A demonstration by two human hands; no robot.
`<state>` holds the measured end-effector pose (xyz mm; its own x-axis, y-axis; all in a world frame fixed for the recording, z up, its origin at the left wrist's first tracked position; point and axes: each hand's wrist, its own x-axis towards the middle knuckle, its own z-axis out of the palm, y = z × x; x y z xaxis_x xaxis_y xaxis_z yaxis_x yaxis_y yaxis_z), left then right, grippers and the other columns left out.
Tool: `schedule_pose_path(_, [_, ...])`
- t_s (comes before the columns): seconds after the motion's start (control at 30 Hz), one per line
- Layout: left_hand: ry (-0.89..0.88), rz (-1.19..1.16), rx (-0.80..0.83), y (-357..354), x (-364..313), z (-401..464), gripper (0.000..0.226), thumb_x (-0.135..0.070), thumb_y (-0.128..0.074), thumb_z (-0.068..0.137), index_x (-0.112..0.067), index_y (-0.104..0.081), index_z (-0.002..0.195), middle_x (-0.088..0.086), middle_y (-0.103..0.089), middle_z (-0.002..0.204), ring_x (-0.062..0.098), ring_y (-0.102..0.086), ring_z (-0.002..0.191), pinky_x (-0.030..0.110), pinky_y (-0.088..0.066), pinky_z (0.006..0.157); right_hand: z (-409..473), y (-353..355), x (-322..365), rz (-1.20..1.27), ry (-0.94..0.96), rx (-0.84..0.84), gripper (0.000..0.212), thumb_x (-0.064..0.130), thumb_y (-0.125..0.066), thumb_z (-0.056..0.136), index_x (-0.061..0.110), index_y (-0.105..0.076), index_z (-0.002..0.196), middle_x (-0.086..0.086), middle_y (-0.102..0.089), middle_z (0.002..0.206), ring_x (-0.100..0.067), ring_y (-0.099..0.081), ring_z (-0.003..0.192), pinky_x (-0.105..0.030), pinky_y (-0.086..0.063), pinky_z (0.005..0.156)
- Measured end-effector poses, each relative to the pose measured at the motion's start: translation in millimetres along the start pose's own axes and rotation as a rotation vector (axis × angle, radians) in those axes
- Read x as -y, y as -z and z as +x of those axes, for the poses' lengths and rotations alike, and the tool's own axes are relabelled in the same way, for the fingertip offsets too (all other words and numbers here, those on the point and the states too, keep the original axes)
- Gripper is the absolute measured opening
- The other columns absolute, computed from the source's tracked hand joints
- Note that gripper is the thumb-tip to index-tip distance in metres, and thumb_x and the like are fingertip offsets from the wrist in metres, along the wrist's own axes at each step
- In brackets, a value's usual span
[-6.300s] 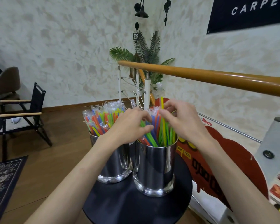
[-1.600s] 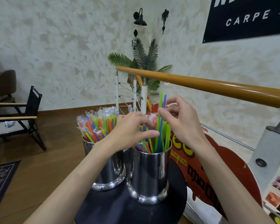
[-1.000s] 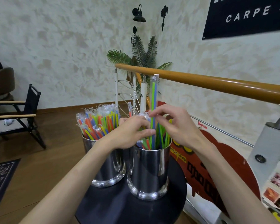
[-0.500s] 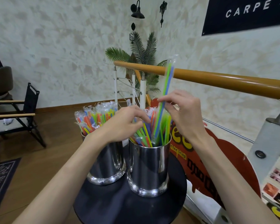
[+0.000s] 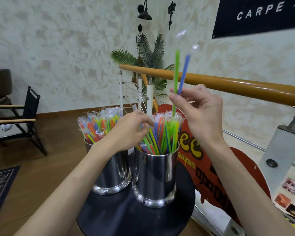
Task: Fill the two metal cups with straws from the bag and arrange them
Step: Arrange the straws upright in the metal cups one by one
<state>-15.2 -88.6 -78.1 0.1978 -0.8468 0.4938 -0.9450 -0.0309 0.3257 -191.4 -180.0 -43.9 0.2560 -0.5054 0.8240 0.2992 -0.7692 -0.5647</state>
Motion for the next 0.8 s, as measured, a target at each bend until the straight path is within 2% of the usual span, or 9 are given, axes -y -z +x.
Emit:
schedule_pose_path(0.13, [0.002,-0.017,-0.081,1,-1,1,0.029,-0.026,-0.051,0.103,-0.022,-0.063,0.129,-0.005,-0.063,0.121,0.009,-0.059,0.109,0.04,-0.049,0.098,-6,-1,-5,-0.113,-0.113,0.066,0.006,0.024,-0.082,0.085,0.026,-0.076,0.086,0.002,-0.072,0.075,-0.01,-0.066,0.068,-0.026,-0.055,0.064])
schedule_pose_path(0.2, [0.013,-0.095,-0.16,2,-3,1,0.033,-0.027,-0.047,0.105,-0.018,-0.059,0.135,-0.005,-0.065,0.118,0.01,-0.061,0.106,0.04,-0.051,0.096,-11,-6,-17,-0.28,-0.159,0.156,0.01,0.028,-0.083,0.083,0.025,-0.075,0.078,0.005,-0.071,0.07,-0.005,-0.065,0.065,-0.023,-0.053,0.062])
schedule_pose_path(0.3, [0.029,-0.218,-0.255,3,-10,-1,0.043,-0.036,-0.05,0.104,-0.017,-0.052,0.143,-0.009,-0.065,0.108,0.005,-0.063,0.096,0.035,-0.053,0.09,-20,-12,-34,-0.508,-0.232,0.351,0.023,0.035,-0.084,0.081,0.032,-0.067,0.066,0.014,-0.065,0.065,0.004,-0.061,0.064,-0.015,-0.044,0.061])
schedule_pose_path(0.4, [0.017,-0.3,-0.294,5,-16,-2,0.052,-0.041,-0.056,0.1,-0.021,-0.046,0.148,-0.02,-0.061,0.103,-0.003,-0.063,0.093,0.025,-0.053,0.085,-27,-17,-40,-0.617,-0.28,0.495,0.025,0.038,-0.085,0.079,0.026,-0.067,0.068,0.011,-0.066,0.068,0.0,-0.063,0.071,-0.019,-0.043,0.063])
schedule_pose_path(0.57, [-0.04,-0.274,-0.389,0,-17,-2,0.045,-0.03,-0.066,0.097,-0.022,-0.055,0.14,-0.015,-0.063,0.092,0.001,-0.064,0.087,0.031,-0.055,0.084,-32,-22,-35,-0.689,-0.294,0.591,0.031,0.04,-0.084,0.08,0.027,-0.059,0.066,0.012,-0.063,0.067,-0.004,-0.062,0.07,-0.026,-0.045,0.063])
schedule_pose_path(0.7, [-0.021,-0.208,-0.351,-1,-13,-1,0.027,-0.028,-0.067,0.096,-0.021,-0.067,0.122,-0.013,-0.065,0.085,-0.002,-0.062,0.081,0.029,-0.054,0.08,-25,-11,-28,-0.645,-0.341,0.684,0.022,0.044,-0.084,0.079,0.027,-0.07,0.078,0.012,-0.069,0.075,0.003,-0.063,0.072,-0.019,-0.045,0.064])
schedule_pose_path(0.8, [-0.007,-0.083,-0.208,-2,-10,-2,0.022,-0.032,-0.062,0.098,-0.021,-0.073,0.113,-0.009,-0.07,0.094,0.004,-0.064,0.085,0.039,-0.054,0.084,-7,12,-18,-0.598,-0.35,0.481,0.021,0.038,-0.076,0.087,0.024,-0.072,0.073,0.006,-0.072,0.068,0.0,-0.064,0.06,-0.022,-0.048,0.059])
